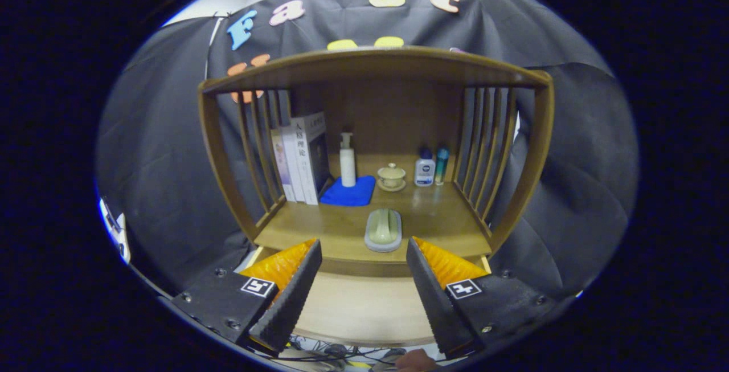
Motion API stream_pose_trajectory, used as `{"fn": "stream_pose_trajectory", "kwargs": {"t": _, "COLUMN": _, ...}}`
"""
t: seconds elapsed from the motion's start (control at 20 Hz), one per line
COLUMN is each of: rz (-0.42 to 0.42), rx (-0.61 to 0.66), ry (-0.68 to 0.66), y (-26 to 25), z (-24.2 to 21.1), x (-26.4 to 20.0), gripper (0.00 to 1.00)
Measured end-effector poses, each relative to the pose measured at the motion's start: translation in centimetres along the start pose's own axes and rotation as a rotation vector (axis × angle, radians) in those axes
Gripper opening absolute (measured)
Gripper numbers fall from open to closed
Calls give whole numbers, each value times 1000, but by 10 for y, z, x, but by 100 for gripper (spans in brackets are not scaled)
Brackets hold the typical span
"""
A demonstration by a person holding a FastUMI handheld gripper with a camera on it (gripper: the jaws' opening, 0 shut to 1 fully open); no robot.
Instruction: Pull open the drawer, take out the items inside it, and place them on the countertop above the cabinet.
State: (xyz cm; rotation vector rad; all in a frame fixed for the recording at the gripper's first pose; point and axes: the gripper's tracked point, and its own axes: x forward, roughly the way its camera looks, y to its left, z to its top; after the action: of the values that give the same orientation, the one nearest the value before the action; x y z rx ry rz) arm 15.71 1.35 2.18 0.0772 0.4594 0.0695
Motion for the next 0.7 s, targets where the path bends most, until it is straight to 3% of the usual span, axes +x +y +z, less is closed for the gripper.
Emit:
{"fn": "stream_pose_trajectory", "kwargs": {"t": 0.4, "rz": 30, "rx": -6, "ry": -213, "y": 19, "z": -29, "x": -76, "gripper": 99}}
{"fn": "stream_pose_trajectory", "kwargs": {"t": 0.7, "rz": 73, "rx": -6, "ry": -407, "y": 37, "z": -79, "x": -86, "gripper": 98}}
